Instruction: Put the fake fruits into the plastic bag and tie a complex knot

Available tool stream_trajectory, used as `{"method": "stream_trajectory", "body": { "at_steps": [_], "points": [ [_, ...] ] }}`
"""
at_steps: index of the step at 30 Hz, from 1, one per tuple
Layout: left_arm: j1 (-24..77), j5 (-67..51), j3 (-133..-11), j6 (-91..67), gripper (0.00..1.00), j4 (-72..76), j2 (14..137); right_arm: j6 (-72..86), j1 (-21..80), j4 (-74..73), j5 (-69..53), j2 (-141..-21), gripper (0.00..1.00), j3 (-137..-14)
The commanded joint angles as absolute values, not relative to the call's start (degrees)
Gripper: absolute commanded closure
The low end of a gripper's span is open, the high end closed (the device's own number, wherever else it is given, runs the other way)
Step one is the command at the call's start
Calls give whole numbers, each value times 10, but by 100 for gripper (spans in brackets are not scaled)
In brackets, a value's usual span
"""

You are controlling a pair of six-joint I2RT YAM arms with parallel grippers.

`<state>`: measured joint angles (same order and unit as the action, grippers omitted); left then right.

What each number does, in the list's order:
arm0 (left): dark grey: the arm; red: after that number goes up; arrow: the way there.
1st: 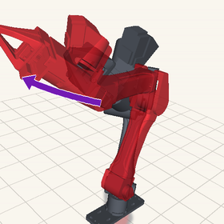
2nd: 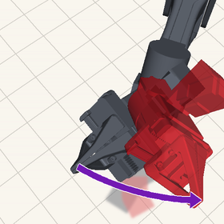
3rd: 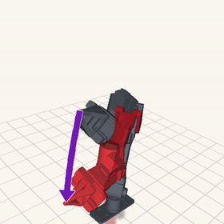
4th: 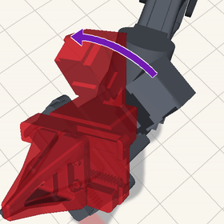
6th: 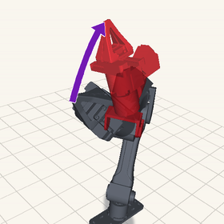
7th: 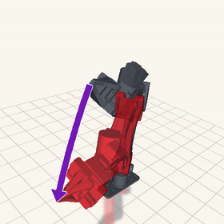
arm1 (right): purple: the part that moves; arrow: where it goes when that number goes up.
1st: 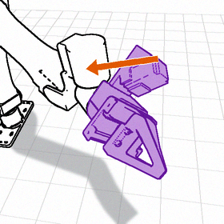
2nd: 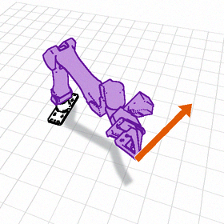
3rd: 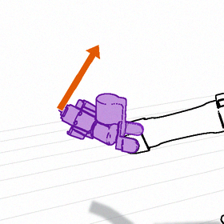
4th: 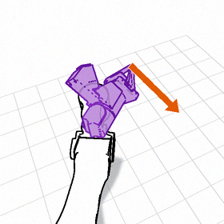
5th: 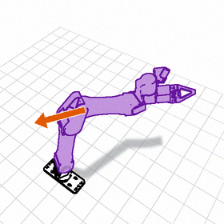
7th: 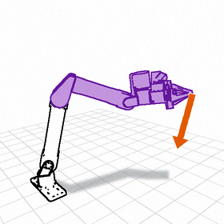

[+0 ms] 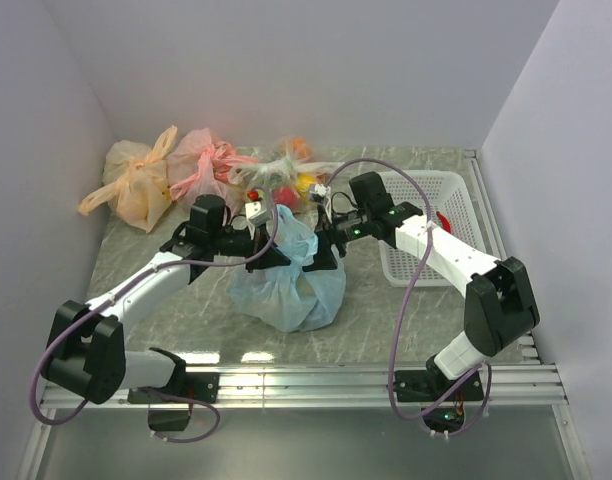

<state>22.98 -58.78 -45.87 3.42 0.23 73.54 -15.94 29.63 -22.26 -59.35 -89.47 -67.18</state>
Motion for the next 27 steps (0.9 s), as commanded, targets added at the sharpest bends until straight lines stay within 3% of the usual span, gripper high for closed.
{"method": "stream_trajectory", "body": {
  "at_steps": [1, 10, 12, 18, 20, 21, 23, 24, 27],
  "points": [
    [237, -579, -466, 8, 100, 39, 743, -95, 296, -155, -580, -870, 20, -681],
    [260, -539, -465, -57, 100, 77, 762, -54, 311, -120, -559, -881, 14, -670],
    [265, -538, -468, -61, 99, 80, 766, -52, 317, -119, -552, -885, 7, -670],
    [280, -544, -481, -41, 99, 64, 770, -62, 319, -123, -566, -896, 7, -680],
    [282, -543, -485, -27, 99, 47, 772, -75, 318, -130, -580, -896, 17, -684],
    [282, -542, -486, -21, 99, 40, 771, -88, 317, -134, -594, -897, 32, -685],
    [283, -538, -490, -6, 97, 13, 766, -112, 316, -163, -600, -901, 49, -693],
    [280, -533, -490, -6, 97, 6, 764, -127, 315, -170, -606, -903, 66, -693],
    [261, -538, -491, 18, 84, -34, 749, -158, 302, -199, -619, -911, 100, -700]
  ]
}}
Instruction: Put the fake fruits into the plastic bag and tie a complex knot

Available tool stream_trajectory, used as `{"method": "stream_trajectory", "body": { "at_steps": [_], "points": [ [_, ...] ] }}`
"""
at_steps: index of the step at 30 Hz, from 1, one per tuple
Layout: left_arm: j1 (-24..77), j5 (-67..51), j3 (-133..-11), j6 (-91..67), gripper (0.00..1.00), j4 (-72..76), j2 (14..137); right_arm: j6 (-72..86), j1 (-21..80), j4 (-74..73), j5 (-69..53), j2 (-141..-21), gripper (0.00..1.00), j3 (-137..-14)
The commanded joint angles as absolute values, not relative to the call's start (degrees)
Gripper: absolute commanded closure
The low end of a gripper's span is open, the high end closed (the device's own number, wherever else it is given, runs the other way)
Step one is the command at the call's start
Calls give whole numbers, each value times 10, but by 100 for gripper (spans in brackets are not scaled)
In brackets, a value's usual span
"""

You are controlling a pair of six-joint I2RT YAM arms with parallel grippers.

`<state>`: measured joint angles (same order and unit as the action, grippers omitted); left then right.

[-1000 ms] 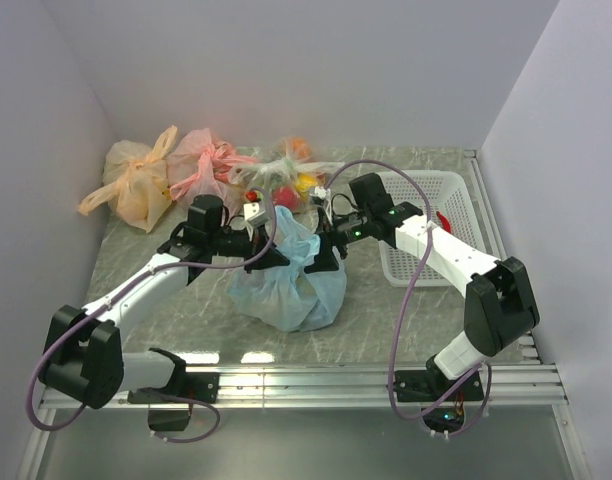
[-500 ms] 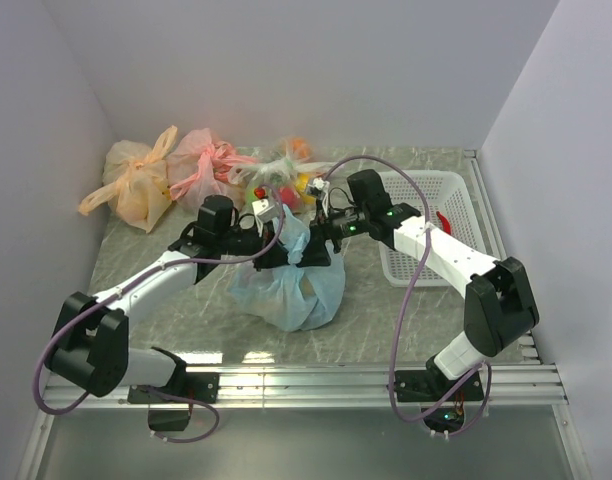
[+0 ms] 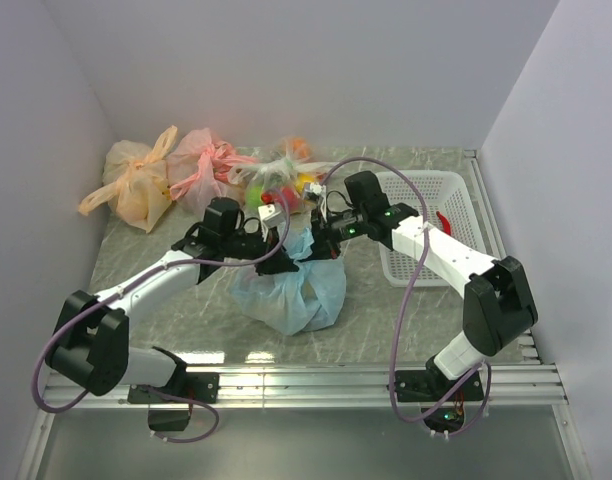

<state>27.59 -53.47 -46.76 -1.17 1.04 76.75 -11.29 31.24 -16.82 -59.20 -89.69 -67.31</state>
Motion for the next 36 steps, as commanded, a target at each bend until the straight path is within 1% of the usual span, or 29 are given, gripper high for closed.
{"method": "stream_trajectory", "body": {
  "at_steps": [1, 3, 5, 6, 9, 13, 14, 15, 16, 18, 24, 25, 27, 28, 30, 31, 33, 34, 35, 36],
  "points": [
    [251, -545, -492, 18, 72, -41, 734, -163, 297, -204, -622, -911, 100, -703],
    [206, -559, -497, 11, 63, -67, 714, -176, 292, -203, -630, -908, 100, -701],
    [170, -579, -511, 4, 55, -78, 682, -187, 290, -208, -635, -903, 100, -705],
    [137, -581, -518, 4, 54, -83, 672, -195, 290, -208, -637, -903, 100, -706],
    [110, -560, -536, 4, 49, -105, 655, -210, 292, -218, -653, -906, 100, -712],
    [108, -498, -547, -60, 38, -81, 690, -233, 294, -230, -664, -908, 100, -716],
    [109, -491, -559, -89, 34, -62, 716, -237, 294, -236, -664, -908, 100, -720],
    [109, -489, -567, -104, 32, -55, 731, -247, 294, -240, -664, -907, 100, -721],
    [110, -484, -579, -108, 28, -55, 762, -250, 294, -243, -664, -906, 100, -723],
    [112, -502, -609, -130, 26, -61, 789, -264, 294, -250, -661, -904, 100, -724],
    [134, -524, -628, -128, 29, -48, 831, -306, 299, -278, -653, -904, 100, -729],
    [134, -554, -628, -141, 33, -45, 842, -308, 299, -279, -649, -905, 100, -729],
    [134, -603, -628, -149, 36, -32, 852, -304, 299, -273, -644, -905, 100, -725],
    [134, -616, -627, -162, 40, -25, 855, -301, 299, -266, -642, -905, 100, -724],
    [136, -626, -623, -171, 45, -18, 856, -300, 300, -265, -640, -906, 100, -723],
    [136, -637, -625, -171, 57, -21, 860, -298, 300, -261, -638, -907, 100, -722],
    [135, -646, -631, -170, 78, -22, 858, -289, 299, -253, -631, -909, 100, -720],
    [135, -646, -635, -165, 96, -20, 845, -283, 299, -241, -627, -911, 100, -717],
    [134, -648, -635, -165, 99, -14, 834, -265, 299, -234, -617, -912, 100, -716],
    [134, -648, -638, -163, 99, -11, 823, -249, 299, -224, -609, -914, 100, -715]
  ]
}}
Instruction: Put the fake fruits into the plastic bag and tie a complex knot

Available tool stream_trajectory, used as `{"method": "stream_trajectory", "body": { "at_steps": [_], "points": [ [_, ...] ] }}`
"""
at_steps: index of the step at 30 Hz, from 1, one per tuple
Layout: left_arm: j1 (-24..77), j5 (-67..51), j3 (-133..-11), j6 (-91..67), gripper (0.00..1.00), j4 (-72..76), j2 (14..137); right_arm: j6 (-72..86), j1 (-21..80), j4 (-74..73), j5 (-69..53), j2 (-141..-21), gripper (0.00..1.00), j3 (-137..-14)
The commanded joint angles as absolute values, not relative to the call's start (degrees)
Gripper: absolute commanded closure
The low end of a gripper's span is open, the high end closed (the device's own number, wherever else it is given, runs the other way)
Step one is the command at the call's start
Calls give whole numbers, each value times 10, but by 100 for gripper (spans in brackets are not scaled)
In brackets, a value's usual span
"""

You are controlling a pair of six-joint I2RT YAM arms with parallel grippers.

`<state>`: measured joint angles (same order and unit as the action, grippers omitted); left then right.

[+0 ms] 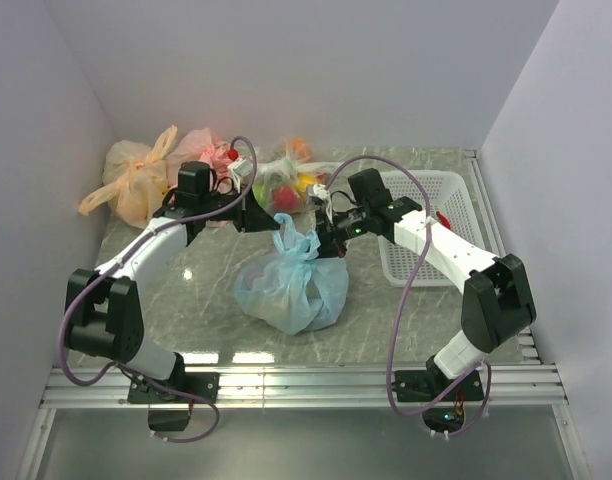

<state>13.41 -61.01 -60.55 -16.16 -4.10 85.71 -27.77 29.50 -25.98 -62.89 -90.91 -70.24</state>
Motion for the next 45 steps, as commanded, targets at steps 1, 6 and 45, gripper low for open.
{"method": "stream_trajectory", "body": {
  "at_steps": [1, 6, 45],
  "points": [
    [134, -651, -649, -149, 99, -13, 798, -227, 297, -209, -606, -919, 100, -708],
    [181, -625, -683, -13, 99, -169, 730, -60, 295, -122, -592, -940, 100, -704],
    [301, -210, -512, -162, 100, 12, 824, 525, 316, 256, -616, -902, 100, -559]
  ]
}}
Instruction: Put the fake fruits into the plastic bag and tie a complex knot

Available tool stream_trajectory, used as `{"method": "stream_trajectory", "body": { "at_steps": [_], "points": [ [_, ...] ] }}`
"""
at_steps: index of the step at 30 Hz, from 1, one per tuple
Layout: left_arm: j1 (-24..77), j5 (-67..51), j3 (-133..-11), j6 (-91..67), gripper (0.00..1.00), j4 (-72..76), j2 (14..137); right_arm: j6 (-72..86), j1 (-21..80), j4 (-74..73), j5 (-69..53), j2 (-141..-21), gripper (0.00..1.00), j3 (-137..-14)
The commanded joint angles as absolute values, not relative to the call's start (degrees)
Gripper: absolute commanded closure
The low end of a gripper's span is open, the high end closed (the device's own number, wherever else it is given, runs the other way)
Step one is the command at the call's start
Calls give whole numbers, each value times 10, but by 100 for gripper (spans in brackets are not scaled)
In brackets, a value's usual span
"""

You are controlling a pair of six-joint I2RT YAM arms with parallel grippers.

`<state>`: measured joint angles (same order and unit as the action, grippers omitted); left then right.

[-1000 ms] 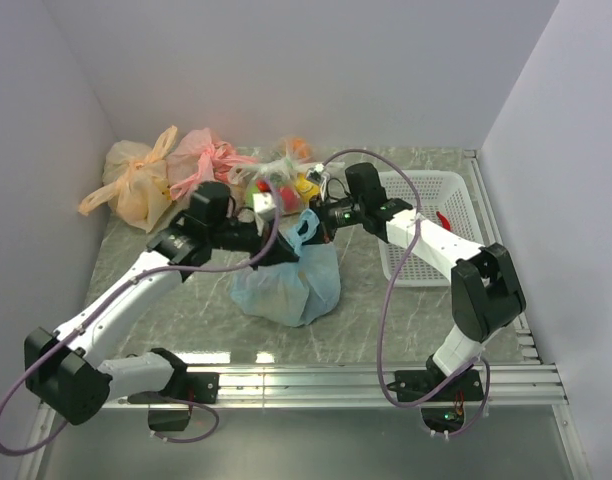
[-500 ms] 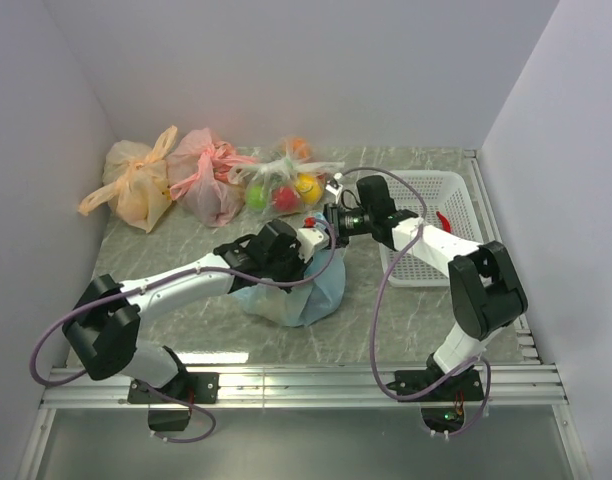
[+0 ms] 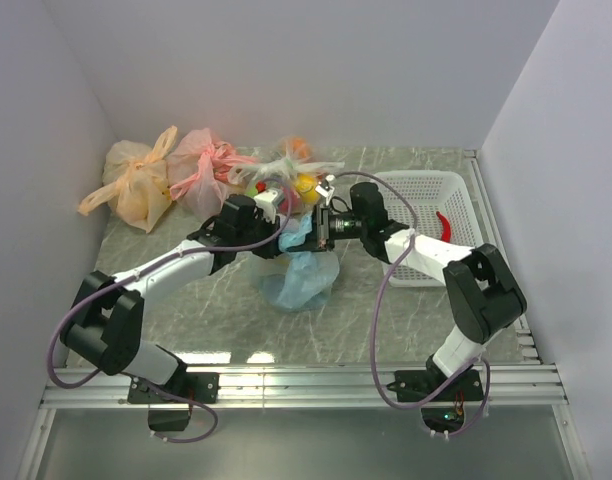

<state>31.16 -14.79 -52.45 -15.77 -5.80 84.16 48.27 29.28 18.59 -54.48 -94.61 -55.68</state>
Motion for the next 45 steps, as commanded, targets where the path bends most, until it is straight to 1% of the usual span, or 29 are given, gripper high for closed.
{"method": "stream_trajectory", "body": {
  "at_steps": [1, 3, 4, 6, 8, 9, 10, 11, 13, 14, 15, 16, 17, 18, 19, 20, 21, 23, 24, 25, 28, 32, 33, 35, 36, 37, 39, 40, 45],
  "points": [
    [301, -244, -512, -158, 100, 24, 823, 499, 316, 219, -619, -904, 94, -570],
    [301, -271, -510, -149, 100, 25, 824, 463, 313, 170, -626, -909, 80, -606],
    [301, -291, -508, -142, 100, 21, 825, 404, 309, 93, -628, -910, 67, -621],
    [300, -301, -500, -137, 100, 8, 826, 340, 290, 13, -627, -900, 59, -655],
    [298, -315, -492, -136, 100, 4, 823, 259, 274, -77, -637, -887, 44, -666],
    [298, -317, -483, -142, 100, 6, 818, 197, 266, -109, -646, -873, 33, -677],
    [298, -321, -480, -145, 100, 7, 817, 159, 250, -187, -649, -868, 14, -685],
    [299, -324, -477, -148, 100, 8, 817, 122, 240, -228, -656, -863, 12, -695],
    [295, -348, -473, -167, 100, 18, 816, 33, 213, -315, -673, -849, 11, -712],
    [296, -356, -473, -172, 100, 21, 815, 26, 203, -320, -681, -842, 11, -707],
    [295, -369, -469, -180, 100, 36, 813, 44, 191, -316, -682, -825, 14, -686],
    [296, -372, -469, -185, 100, 41, 811, 74, 179, -258, -673, -815, 17, -666],
    [295, -374, -469, -186, 100, 44, 810, 100, 158, -225, -664, -808, 20, -647],
    [295, -377, -472, -185, 100, 47, 811, 132, 151, -200, -639, -803, 26, -619],
    [294, -387, -473, -184, 100, 48, 810, 136, 150, -180, -615, -808, 38, -614],
    [295, -391, -473, -182, 100, 48, 810, 131, 158, -188, -580, -819, 41, -615],
    [294, -398, -471, -180, 100, 51, 809, 116, 165, -203, -567, -851, 42, -635],
    [294, -420, -468, -181, 100, 60, 809, 93, 198, -253, -522, -885, 37, -670],
    [294, -430, -466, -183, 100, 64, 810, 95, 202, -257, -519, -909, 29, -673],
    [294, -440, -464, -183, 100, 71, 811, 104, 208, -246, -521, -914, 25, -670],
    [292, -460, -453, -202, 100, 94, 818, 125, 231, -222, -522, -932, 20, -657],
    [290, -490, -442, -270, 100, 159, 846, 169, 259, -193, -549, -969, 15, -651],
    [289, -498, -438, -289, 100, 204, 852, 191, 263, -176, -568, -976, 12, -653],
    [285, -512, -429, -356, 100, 263, 872, 217, 275, -150, -595, -989, 9, -654],
    [283, -525, -424, -379, 100, 324, 879, 262, 278, -125, -605, -994, 8, -650],
    [277, -530, -420, -403, 100, 352, 886, 286, 281, -59, -624, -995, 6, -644],
    [269, -549, -404, -482, 100, 428, 903, 343, 292, -4, -628, -997, 5, -636],
    [264, -557, -398, -507, 100, 500, 910, 358, 296, 41, -632, -1001, 4, -637],
    [257, -582, -379, -610, 100, 626, 931, 488, 312, 183, -648, -1042, 4, -644]
  ]
}}
